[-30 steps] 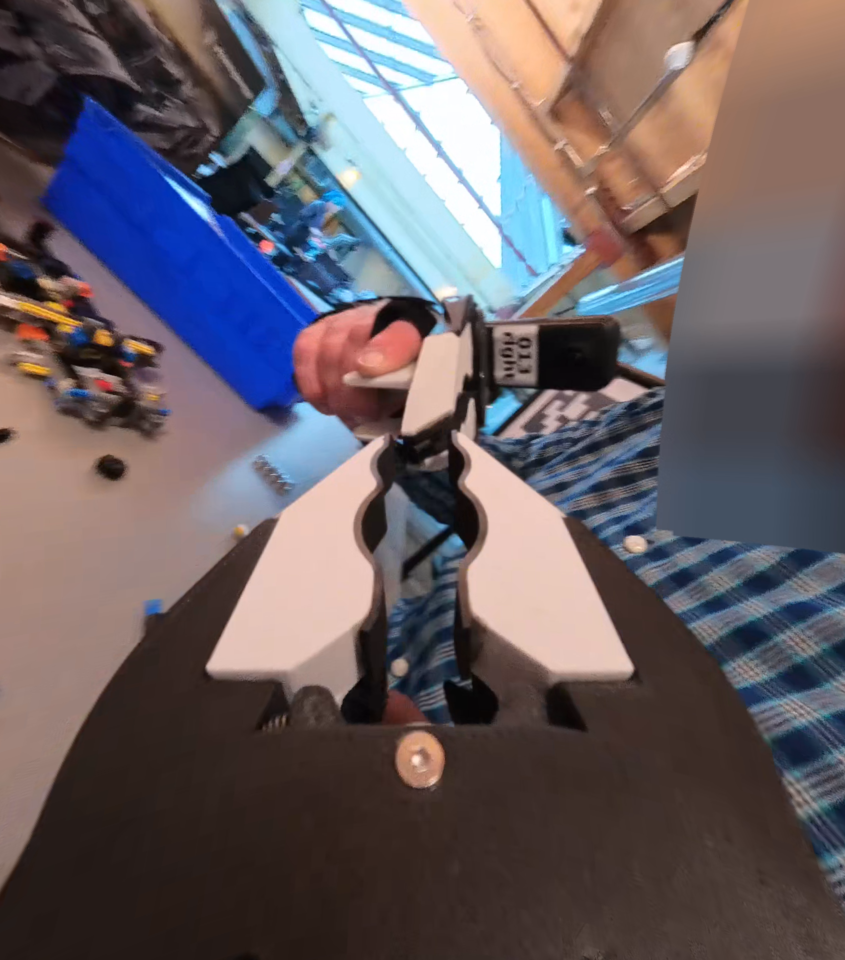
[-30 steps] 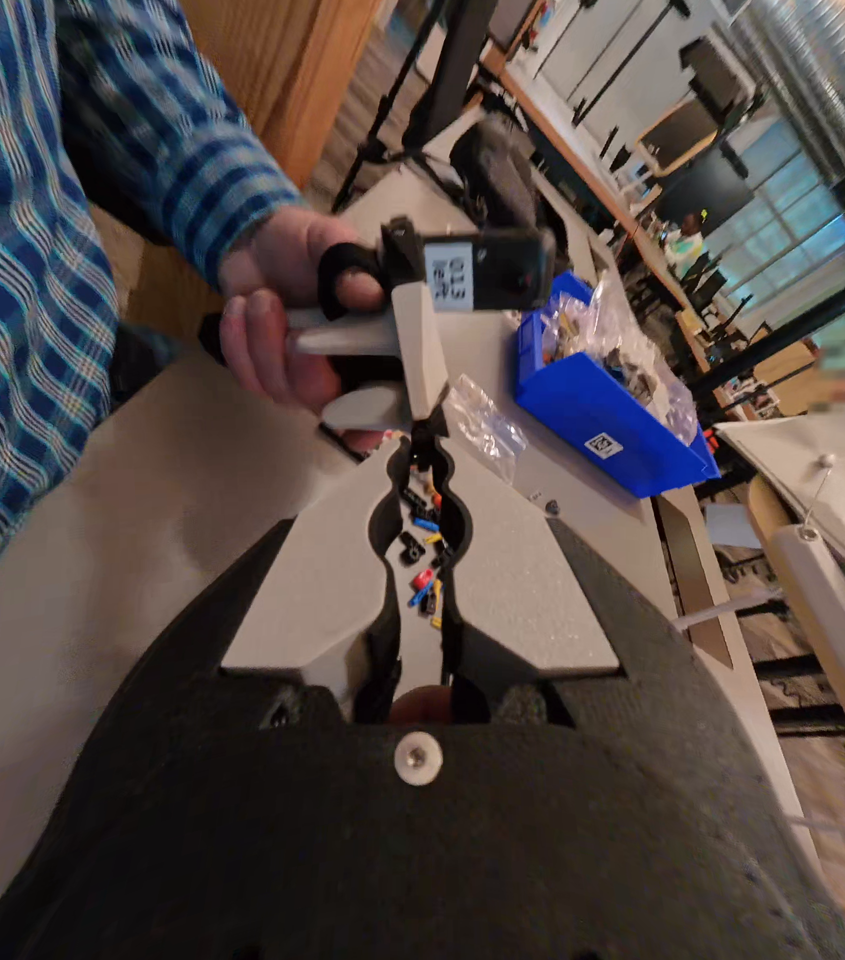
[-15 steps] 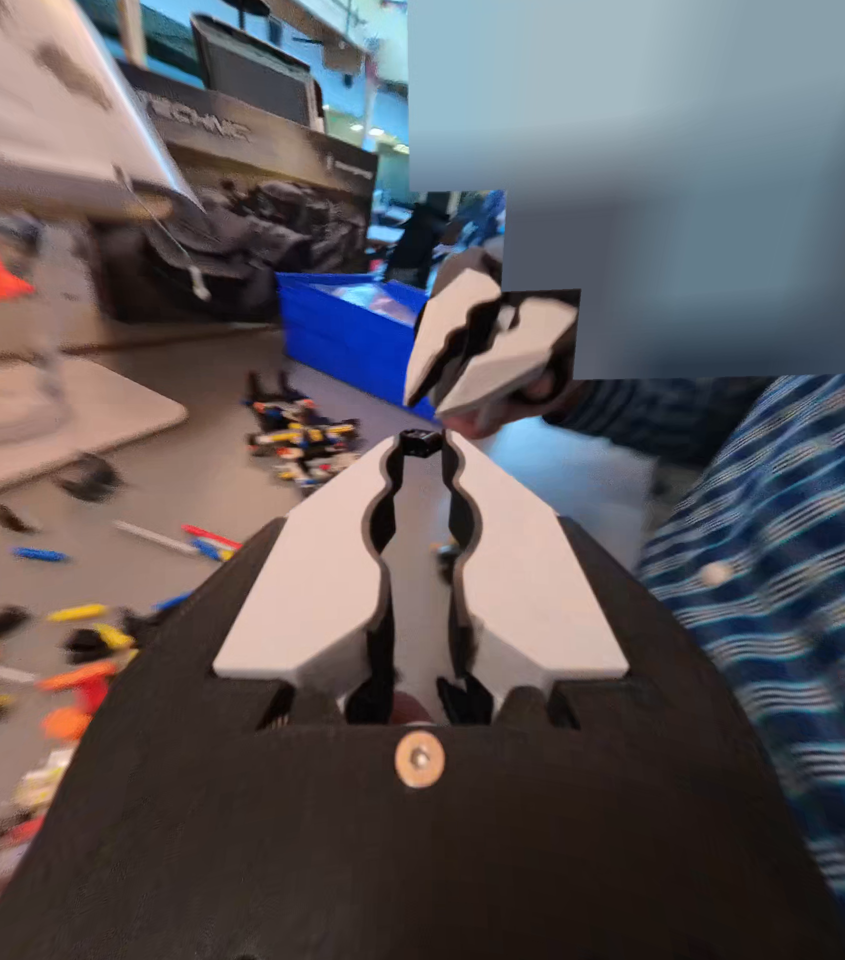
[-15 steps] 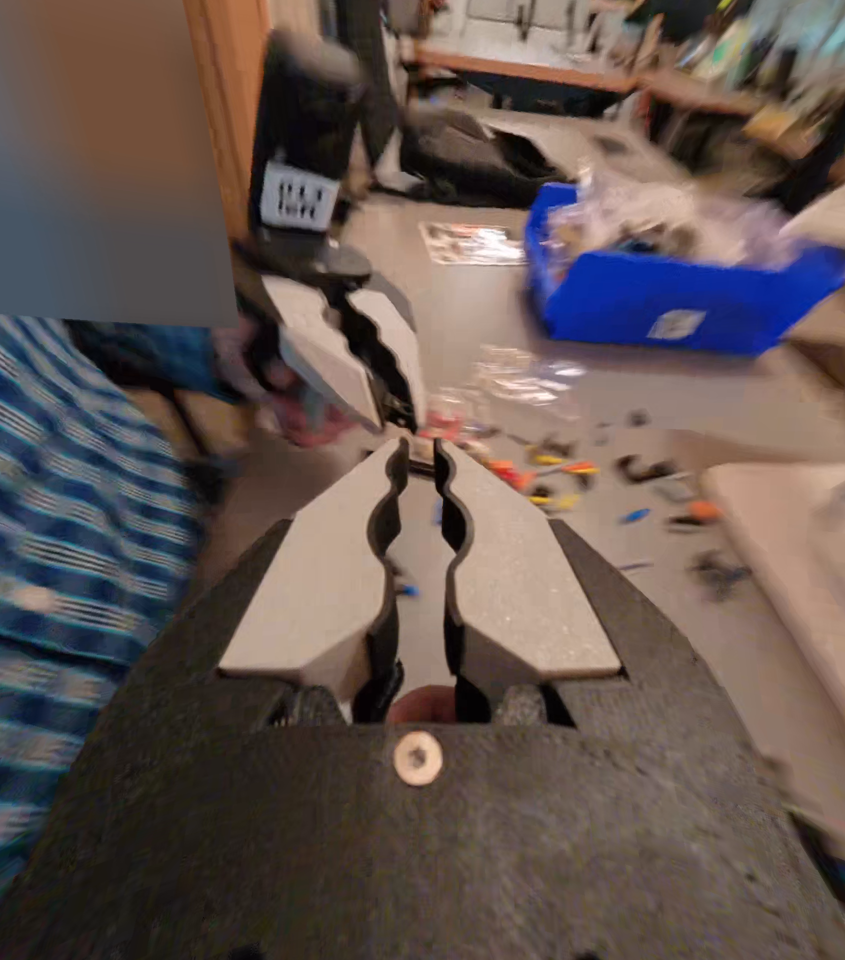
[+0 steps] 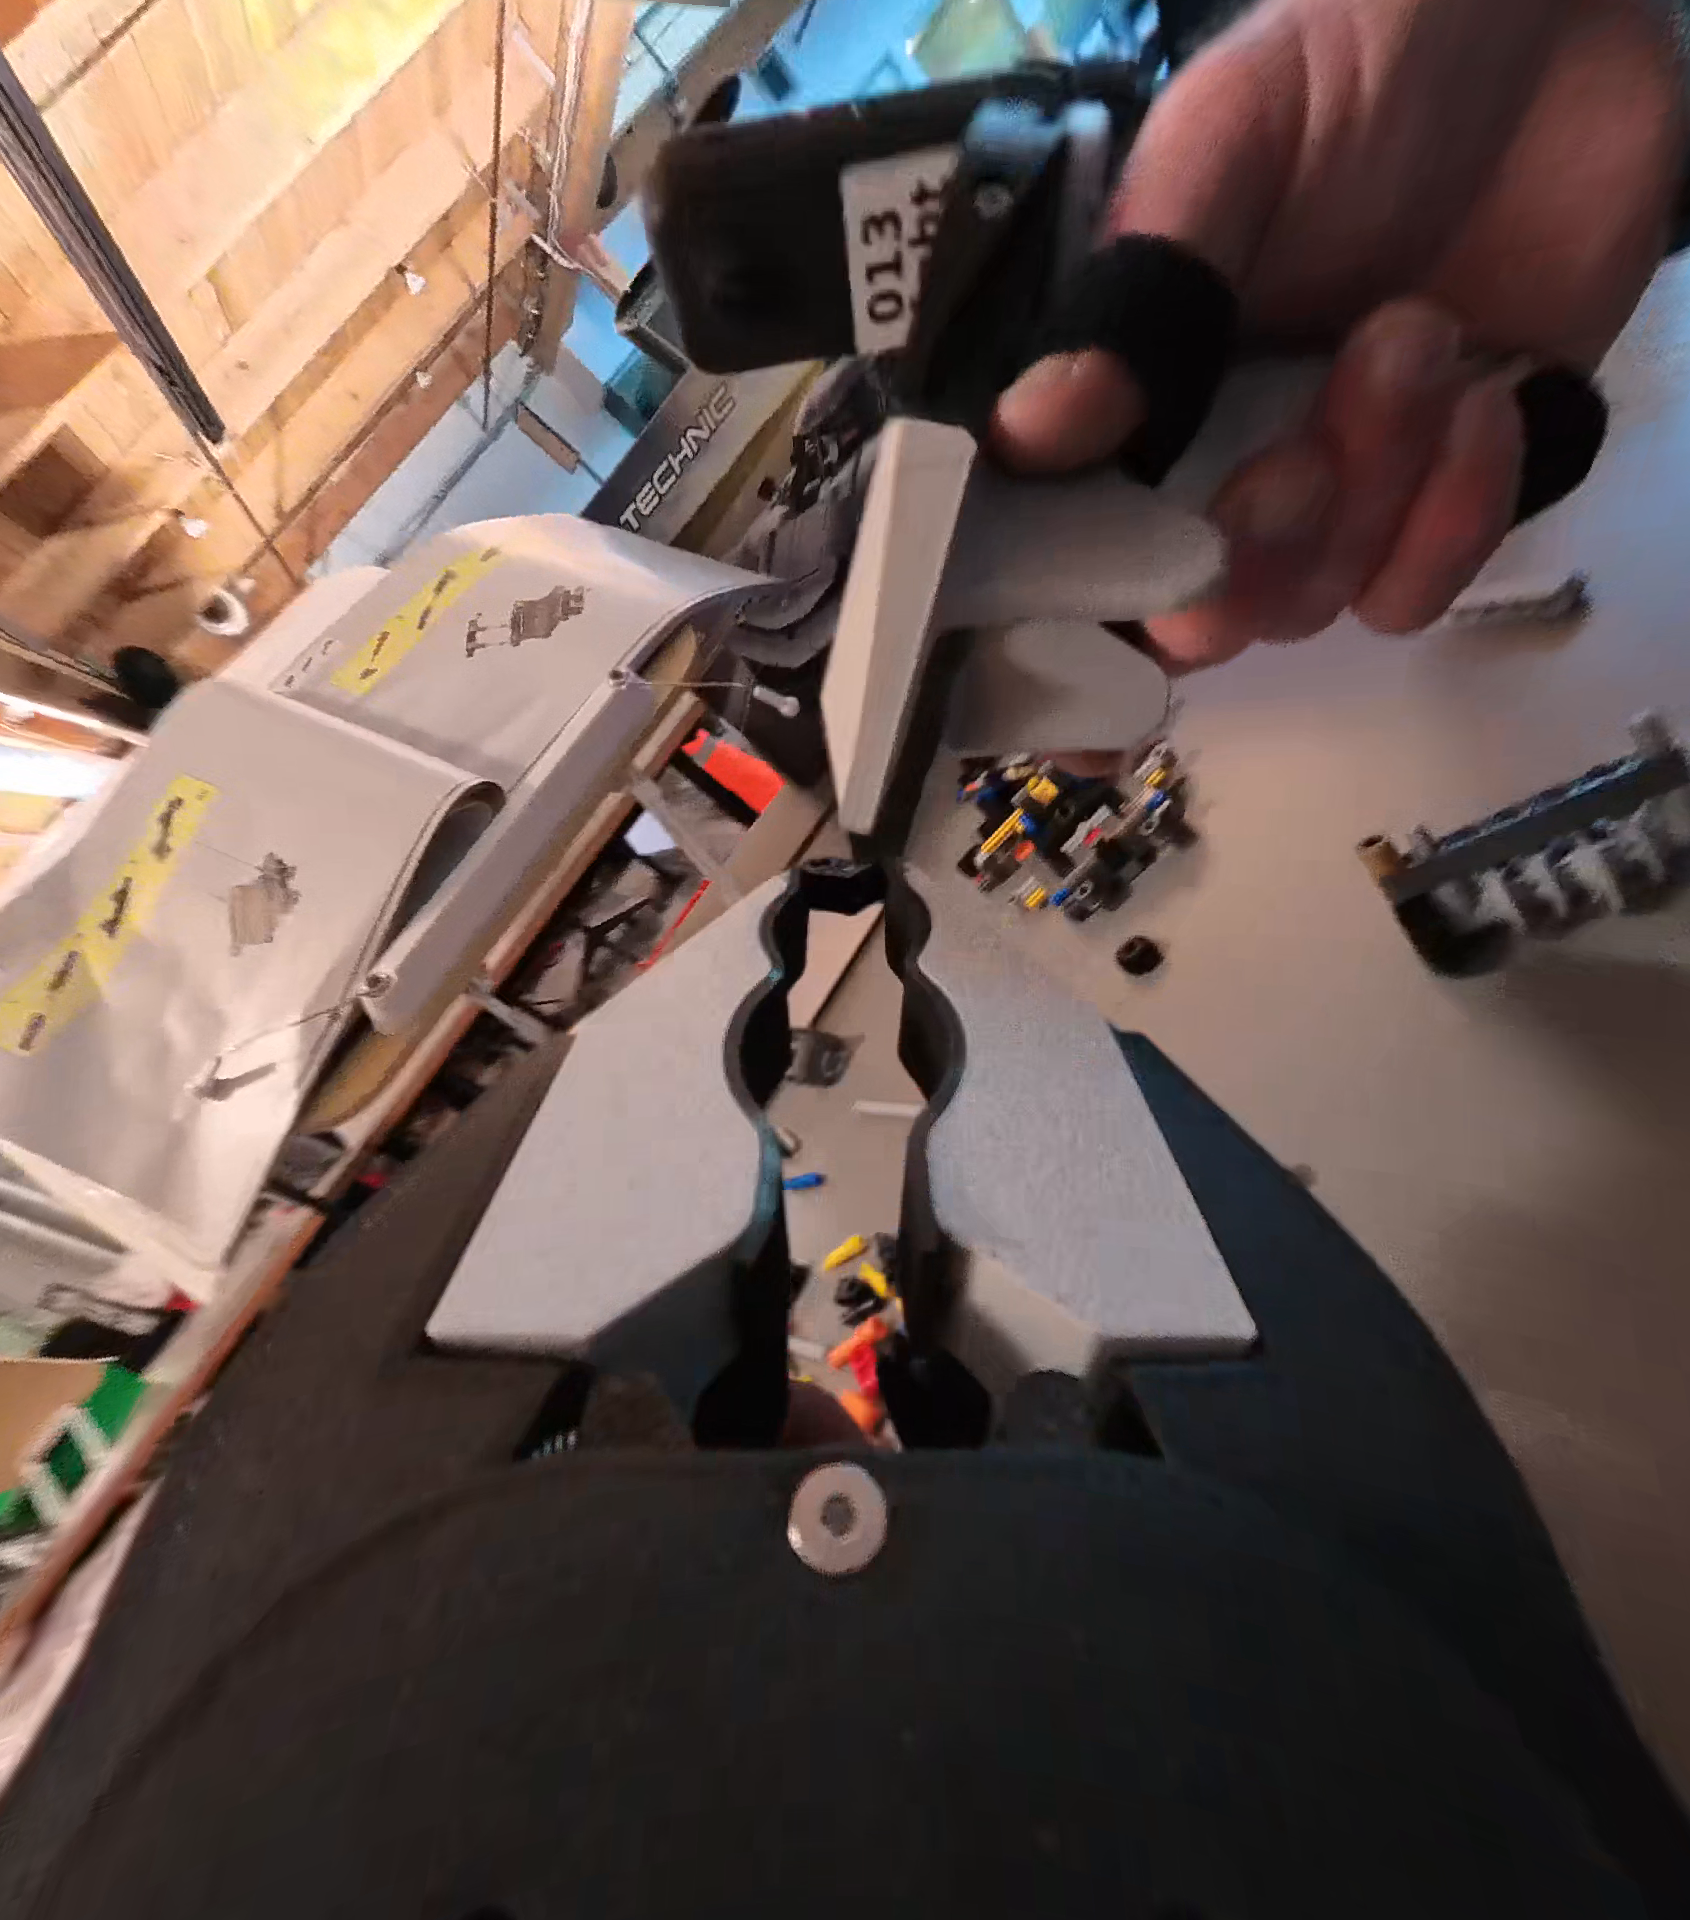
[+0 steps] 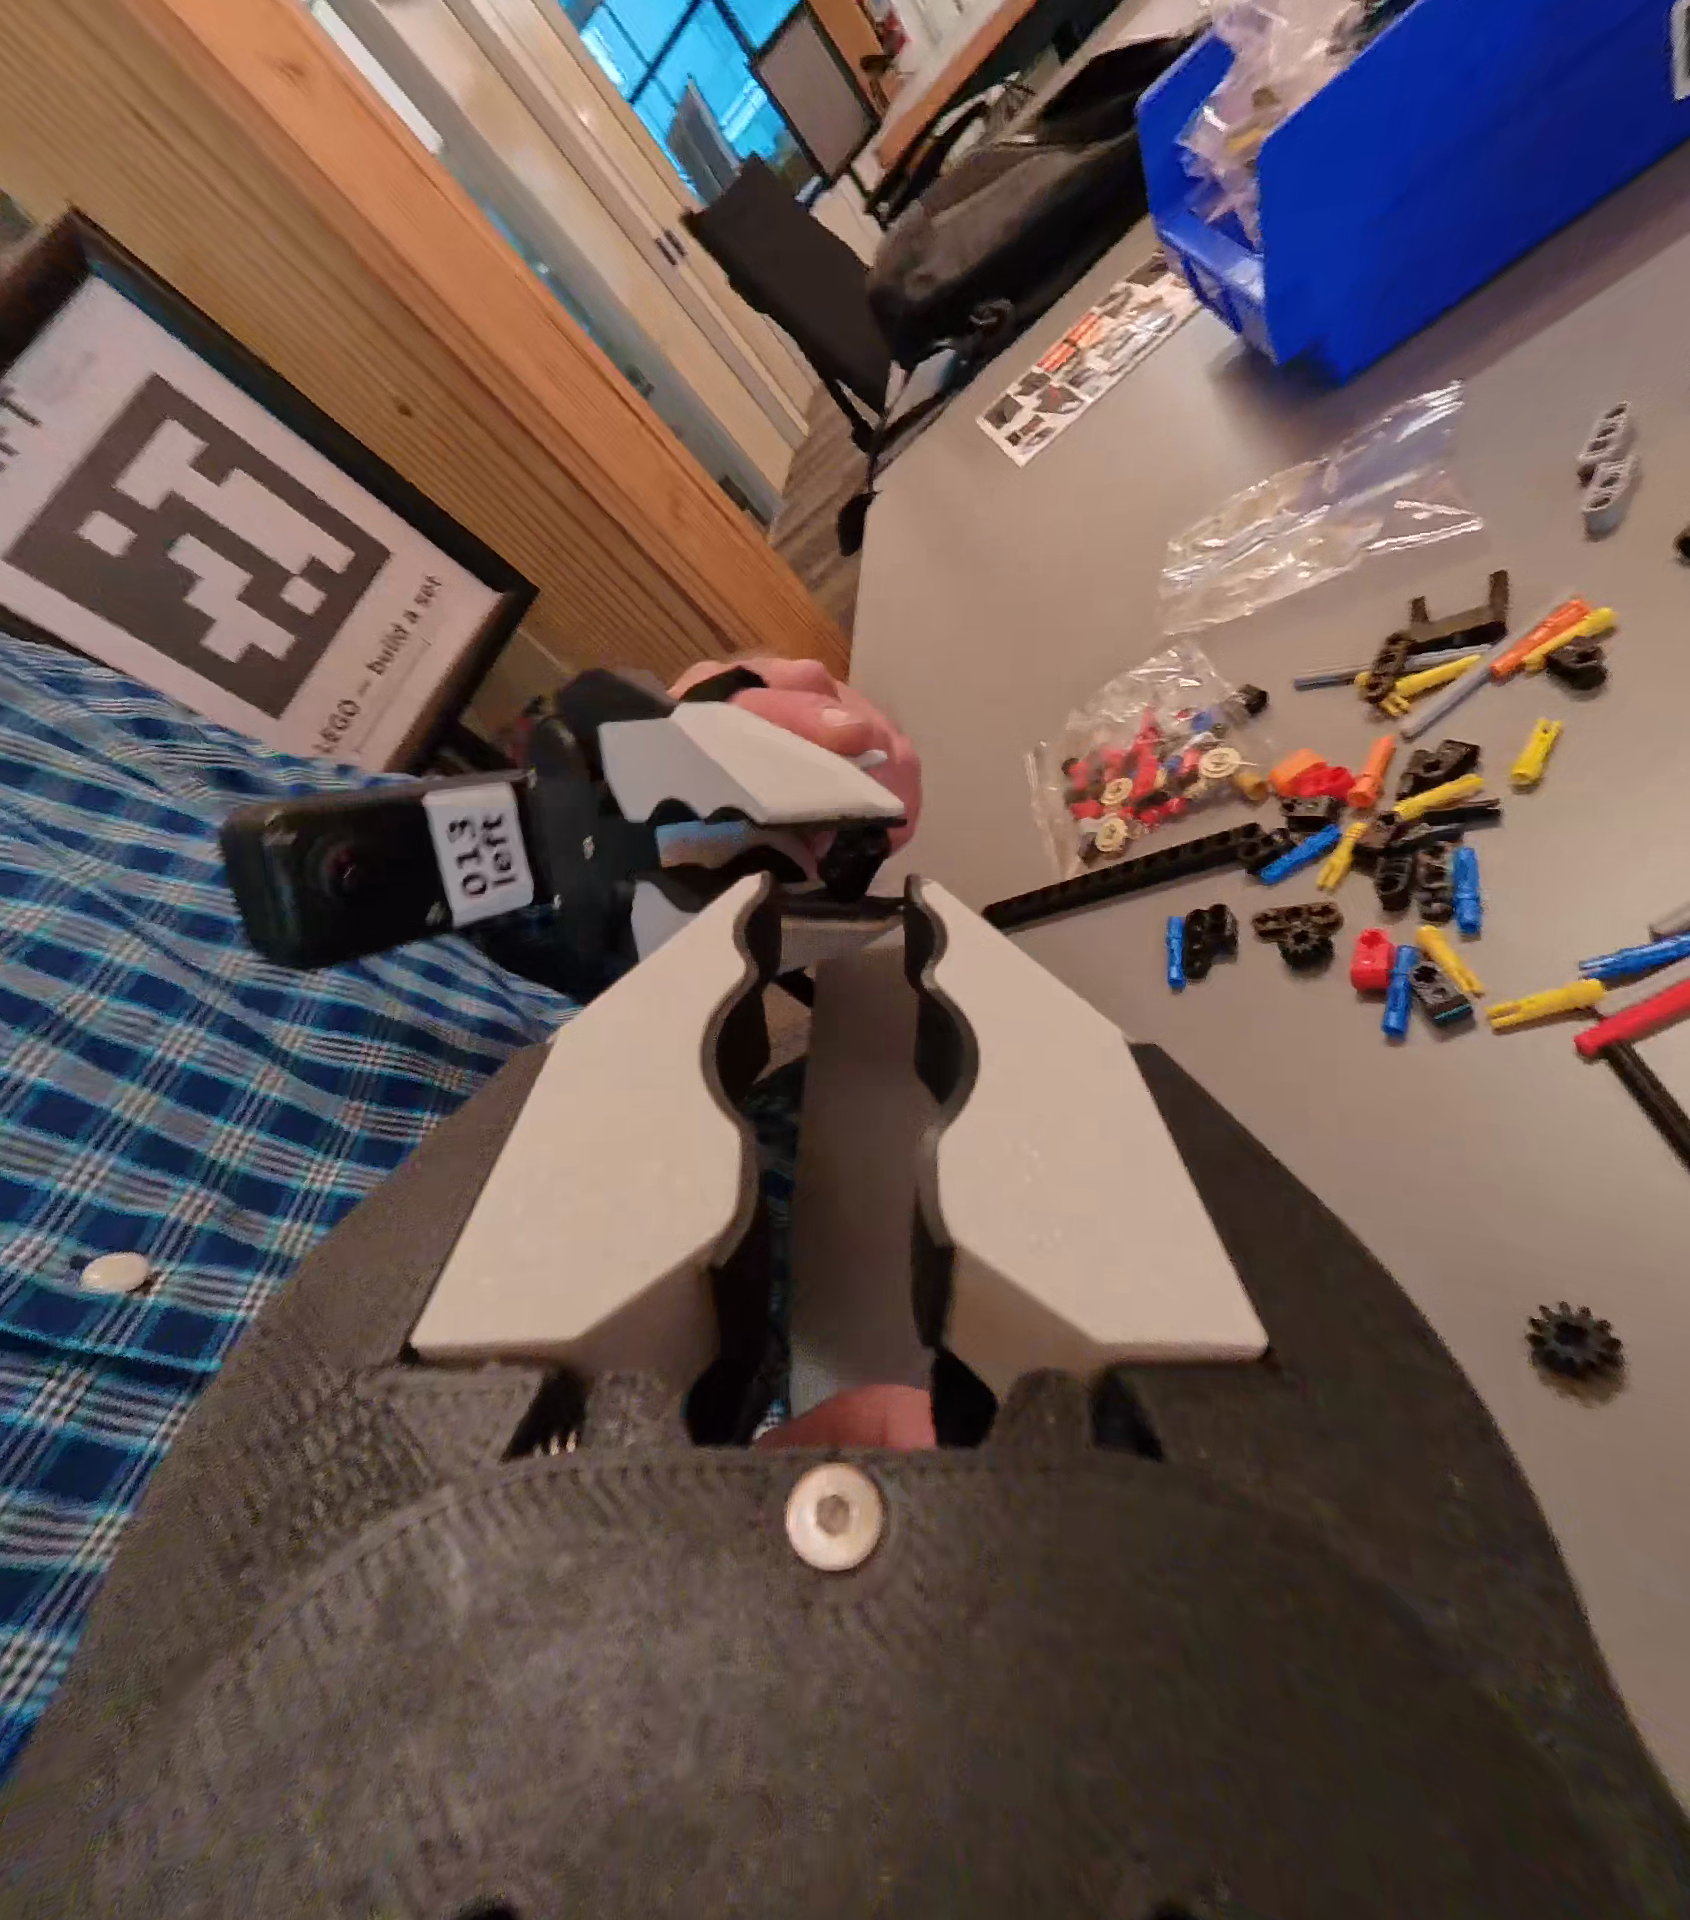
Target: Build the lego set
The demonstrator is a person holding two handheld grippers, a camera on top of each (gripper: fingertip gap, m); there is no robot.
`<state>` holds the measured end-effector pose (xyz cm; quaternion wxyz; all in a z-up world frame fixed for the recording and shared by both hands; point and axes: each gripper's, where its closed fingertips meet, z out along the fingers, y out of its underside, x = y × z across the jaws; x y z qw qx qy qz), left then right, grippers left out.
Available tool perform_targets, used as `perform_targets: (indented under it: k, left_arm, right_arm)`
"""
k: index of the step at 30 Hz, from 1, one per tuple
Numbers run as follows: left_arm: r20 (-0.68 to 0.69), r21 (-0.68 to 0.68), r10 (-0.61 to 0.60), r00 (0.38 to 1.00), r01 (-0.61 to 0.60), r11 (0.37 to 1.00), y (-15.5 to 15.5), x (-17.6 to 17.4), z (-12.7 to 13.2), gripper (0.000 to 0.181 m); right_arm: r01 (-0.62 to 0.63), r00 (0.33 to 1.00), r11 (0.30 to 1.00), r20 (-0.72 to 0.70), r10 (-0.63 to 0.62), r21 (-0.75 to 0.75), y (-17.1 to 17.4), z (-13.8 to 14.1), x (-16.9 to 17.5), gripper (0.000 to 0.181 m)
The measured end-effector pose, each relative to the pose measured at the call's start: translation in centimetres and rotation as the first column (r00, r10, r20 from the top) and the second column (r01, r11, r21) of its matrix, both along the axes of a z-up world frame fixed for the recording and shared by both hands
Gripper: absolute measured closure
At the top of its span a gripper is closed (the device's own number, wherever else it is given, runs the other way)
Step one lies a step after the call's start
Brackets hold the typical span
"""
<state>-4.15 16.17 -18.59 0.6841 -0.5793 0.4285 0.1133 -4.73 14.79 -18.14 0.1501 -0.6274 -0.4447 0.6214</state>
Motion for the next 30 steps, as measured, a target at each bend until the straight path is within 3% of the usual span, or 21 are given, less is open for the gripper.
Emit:
perform_targets:
  k: [6, 12, 30]
  left_arm:
    - [-0.143, 0.034, 0.068, 0.987, -0.064, 0.997, 0.6, 0.3, -1.6, 0.169]
    - [-0.147, 0.055, 0.09, 0.985, -0.082, 0.995, 0.8, 0.1, -1.7, 0.169]
    - [-0.087, 0.024, 0.095, 0.992, -0.093, 0.995, 1.2, -0.1, -1.8, 0.168]
  right_arm:
    - [0.07, 0.994, 0.995, 0.084, -0.076, 0.073, 0.9, -1.2, -0.2, 0.172]
    - [0.096, 0.992, 0.991, 0.076, -0.104, 0.092, 1.3, -1.4, -0.2, 0.181]
    - [0.107, 0.992, 0.992, 0.054, -0.111, 0.073, 1.8, -1.5, -0.3, 0.181]
